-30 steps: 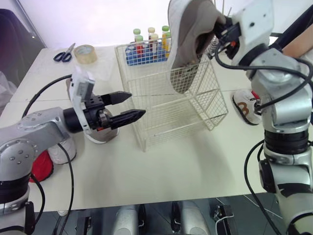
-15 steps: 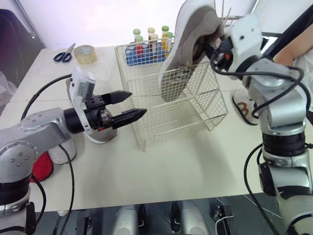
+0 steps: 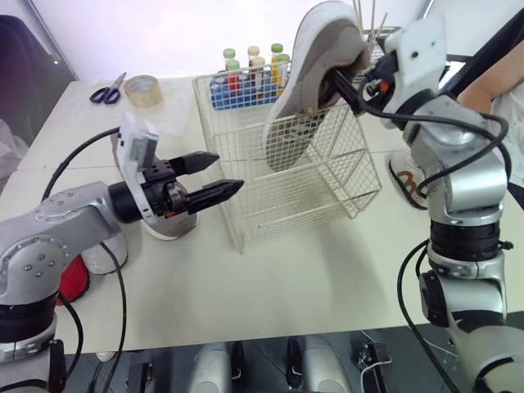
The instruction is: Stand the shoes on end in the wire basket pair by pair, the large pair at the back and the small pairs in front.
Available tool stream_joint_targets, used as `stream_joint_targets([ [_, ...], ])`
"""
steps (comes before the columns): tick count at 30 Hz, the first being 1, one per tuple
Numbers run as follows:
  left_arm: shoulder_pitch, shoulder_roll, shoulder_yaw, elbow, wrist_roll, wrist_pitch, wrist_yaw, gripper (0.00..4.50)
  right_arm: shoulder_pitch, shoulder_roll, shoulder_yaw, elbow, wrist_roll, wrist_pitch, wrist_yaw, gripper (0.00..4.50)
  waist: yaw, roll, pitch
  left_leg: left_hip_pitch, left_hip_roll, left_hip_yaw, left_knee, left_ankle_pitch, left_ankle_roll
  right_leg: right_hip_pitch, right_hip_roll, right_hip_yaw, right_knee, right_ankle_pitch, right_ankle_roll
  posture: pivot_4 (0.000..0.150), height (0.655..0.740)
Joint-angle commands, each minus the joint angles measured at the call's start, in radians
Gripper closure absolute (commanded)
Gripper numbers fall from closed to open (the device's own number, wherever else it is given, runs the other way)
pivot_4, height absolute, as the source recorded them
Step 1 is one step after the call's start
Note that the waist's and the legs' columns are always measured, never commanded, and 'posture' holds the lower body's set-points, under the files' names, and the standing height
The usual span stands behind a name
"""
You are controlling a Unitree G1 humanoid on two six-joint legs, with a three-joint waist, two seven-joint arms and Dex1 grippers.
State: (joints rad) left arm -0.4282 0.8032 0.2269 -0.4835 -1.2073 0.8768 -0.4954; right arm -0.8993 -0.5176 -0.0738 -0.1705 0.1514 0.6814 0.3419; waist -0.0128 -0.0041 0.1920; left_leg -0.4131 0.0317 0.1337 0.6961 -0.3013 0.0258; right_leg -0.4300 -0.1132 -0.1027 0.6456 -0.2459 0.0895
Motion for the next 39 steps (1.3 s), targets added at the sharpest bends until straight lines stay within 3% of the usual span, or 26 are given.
stream_joint_targets([
  [1, 0.017, 0.009, 0.053, -0.021, -0.001, -0.017, -0.010, 0.00, 0.003, -0.032, -0.089, -0.047, 0.083, 0.037, 0.058, 0.43, 0.000, 0.000, 0.000, 0.000, 0.000, 0.000, 0.000, 0.000, 0.000, 0.000, 0.000, 0.000, 0.000, 0.000, 0.000, 0.150, 0.7400],
  [7, 0.030, 0.030, 0.071, -0.011, -0.010, -0.004, -0.035, 0.00, 0.078, -0.255, -0.211, -0.100, 0.311, 0.211, 0.330, 0.43, 0.004, 0.000, 0.000, 0.000, 0.000, 0.000, 0.000, 0.000, 0.000, 0.000, 0.000, 0.000, -0.001, 0.000, 0.000, 0.150, 0.7400],
  [12, 0.020, 0.039, 0.065, 0.012, 0.007, -0.004, -0.064, 0.00, 0.281, -0.412, -0.233, -0.117, 0.376, 0.287, 0.459, 0.43, 0.002, -0.001, -0.001, 0.002, 0.000, -0.001, 0.000, 0.000, 0.000, 0.002, 0.000, 0.000, -0.001, 0.000, 0.000, 0.150, 0.7400],
  [19, 0.023, 0.043, 0.067, 0.013, 0.014, 0.005, -0.081, 0.00, 0.418, -0.358, -0.288, -0.161, 0.505, 0.364, 0.446, 0.43, 0.001, -0.001, -0.001, 0.003, 0.000, 0.000, 0.000, 0.000, 0.000, 0.003, 0.000, 0.000, 0.000, 0.000, 0.000, 0.150, 0.7400],
  [28, 0.041, 0.088, 0.097, 0.021, 0.019, 0.015, -0.097, 0.00, 0.448, -0.242, -0.329, -0.204, 0.699, 0.501, 0.382, 0.43, -0.002, -0.002, -0.001, 0.003, 0.000, -0.001, 0.000, 0.000, 0.000, 0.003, 0.000, 0.000, 0.000, 0.000, 0.000, 0.150, 0.7400],
  [39, 0.052, 0.098, 0.107, 0.022, 0.026, 0.012, -0.096, 0.00, 0.477, -0.254, -0.320, -0.259, 0.780, 0.542, 0.348, 0.43, 0.000, -0.002, -0.001, 0.003, 0.000, -0.001, 0.000, 0.000, 0.000, 0.003, 0.000, 0.000, 0.000, 0.000, 0.000, 0.150, 0.7400],
])
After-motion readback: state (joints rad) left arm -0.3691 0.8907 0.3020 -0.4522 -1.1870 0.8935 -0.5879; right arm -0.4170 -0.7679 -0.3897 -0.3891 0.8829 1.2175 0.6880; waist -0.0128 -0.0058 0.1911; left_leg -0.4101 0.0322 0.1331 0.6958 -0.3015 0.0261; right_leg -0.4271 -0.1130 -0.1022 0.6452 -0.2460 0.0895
